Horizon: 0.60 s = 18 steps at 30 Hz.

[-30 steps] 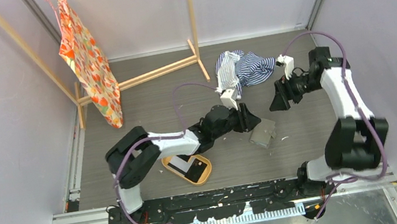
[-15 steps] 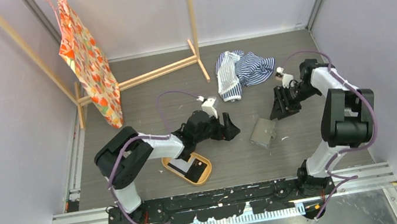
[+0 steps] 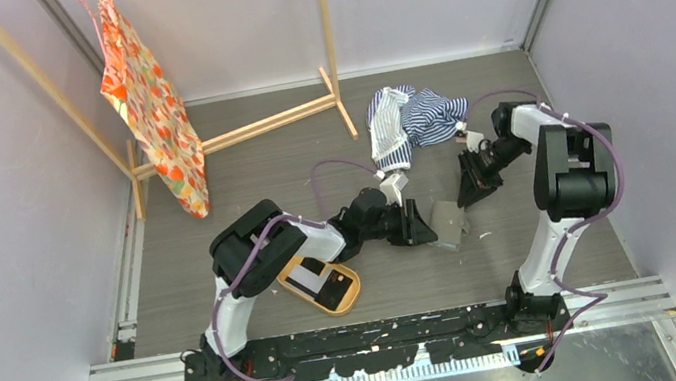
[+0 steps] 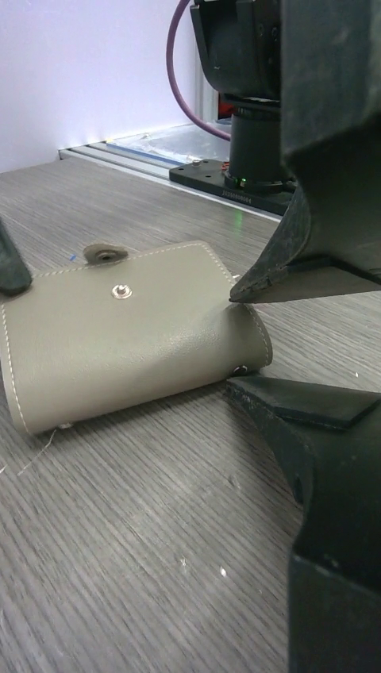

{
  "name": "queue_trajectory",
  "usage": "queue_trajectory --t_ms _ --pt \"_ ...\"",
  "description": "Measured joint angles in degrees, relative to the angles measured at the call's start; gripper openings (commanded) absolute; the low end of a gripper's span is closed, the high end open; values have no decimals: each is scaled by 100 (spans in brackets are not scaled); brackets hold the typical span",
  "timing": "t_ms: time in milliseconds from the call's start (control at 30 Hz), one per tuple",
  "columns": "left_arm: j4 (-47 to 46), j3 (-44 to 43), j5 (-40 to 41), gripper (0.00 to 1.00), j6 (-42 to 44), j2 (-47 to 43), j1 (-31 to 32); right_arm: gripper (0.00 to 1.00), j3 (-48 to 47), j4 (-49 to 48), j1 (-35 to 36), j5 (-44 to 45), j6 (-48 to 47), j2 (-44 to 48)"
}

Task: Put the credit cards into the card holder
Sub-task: Close the card holder at the center of the board.

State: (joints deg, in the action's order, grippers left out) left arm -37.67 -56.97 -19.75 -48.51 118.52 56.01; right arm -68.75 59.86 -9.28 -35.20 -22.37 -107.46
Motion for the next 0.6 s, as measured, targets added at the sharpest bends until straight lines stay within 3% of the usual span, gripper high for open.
queue_trajectory --t_ms 100,333,400,467,600 --pt "-13 -2 -35 41 -116 15 20 10 -378 98 181 20 -9 -247" --pt "-55 -232 -39 41 -400 216 232 11 -1545 459 918 133 -433 -1082" --pt "-105 -369 -24 41 -496 337 306 21 -1880 614 1207 170 -632 -1290" --pt "-149 -525 7 41 -560 463 365 38 -2100 699 1394 192 -752 -1414" --pt "-175 -634 111 44 -551 535 411 53 -2439 807 1600 337 -964 -1425"
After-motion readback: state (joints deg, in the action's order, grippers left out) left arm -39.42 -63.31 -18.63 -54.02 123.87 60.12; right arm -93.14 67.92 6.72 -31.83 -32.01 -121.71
